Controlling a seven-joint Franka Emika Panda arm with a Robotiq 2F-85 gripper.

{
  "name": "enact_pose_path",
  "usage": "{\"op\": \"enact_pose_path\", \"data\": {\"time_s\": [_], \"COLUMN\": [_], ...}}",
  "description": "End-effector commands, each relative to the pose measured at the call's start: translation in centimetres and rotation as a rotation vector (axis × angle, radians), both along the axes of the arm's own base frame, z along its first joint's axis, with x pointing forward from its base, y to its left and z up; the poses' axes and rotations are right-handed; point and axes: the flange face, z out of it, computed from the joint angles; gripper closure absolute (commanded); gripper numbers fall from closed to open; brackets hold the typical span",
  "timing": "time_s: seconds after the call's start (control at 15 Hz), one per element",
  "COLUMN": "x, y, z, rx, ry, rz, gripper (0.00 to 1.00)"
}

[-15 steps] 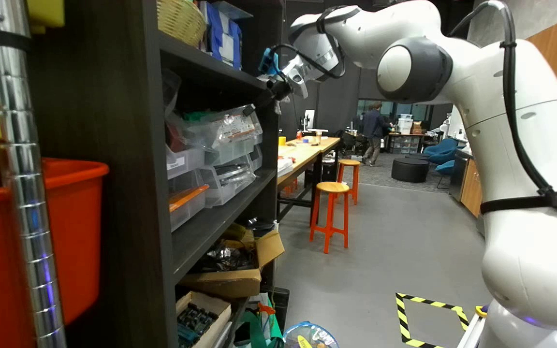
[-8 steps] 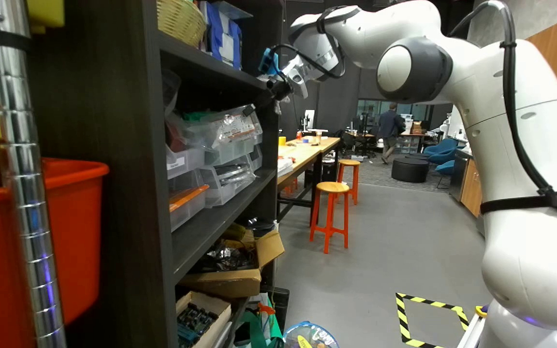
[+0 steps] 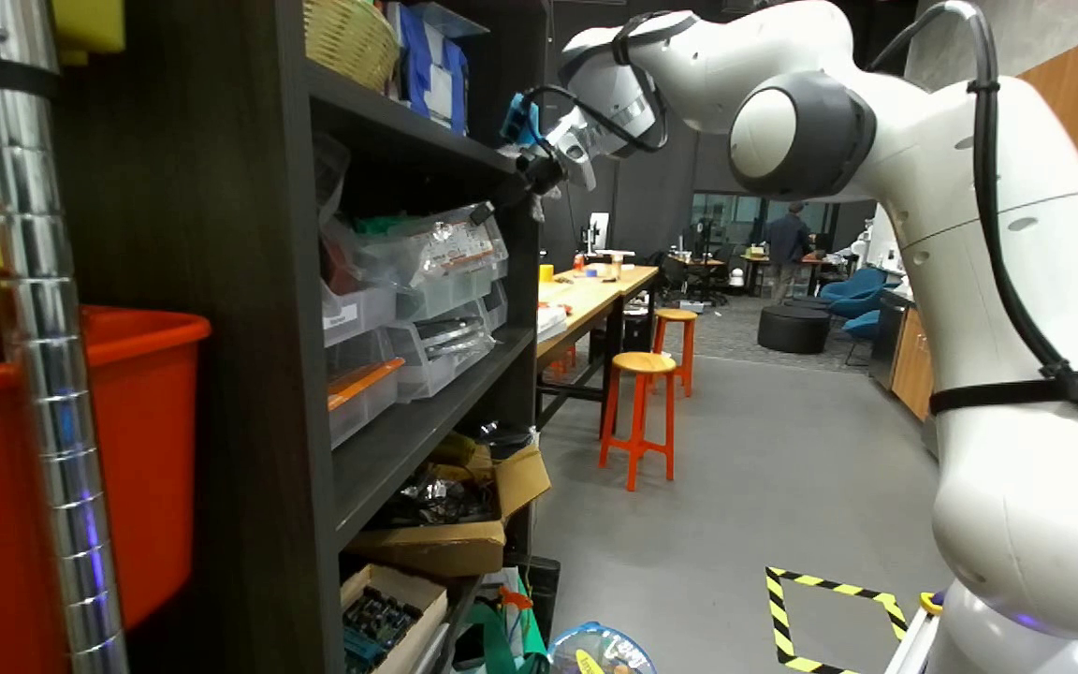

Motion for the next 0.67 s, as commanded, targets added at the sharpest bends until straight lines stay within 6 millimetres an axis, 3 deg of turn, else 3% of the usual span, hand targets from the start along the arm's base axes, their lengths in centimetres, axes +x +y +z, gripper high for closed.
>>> {"op": "enact_pose_path", "data": {"time_s": [0.0,0.27,0.6], "x": [0.2,1.2,2.4], "y": [0.1,0.6,3.0], "z": [0.0,-0.2,-0.3], "rx": [-0.004,-0.028,-0.071], "ry": [-0.014,-0.081,-0.138], "rz": [-0.009,-0.031,-0.021], "gripper": [0.2,0.01,0.0]}}
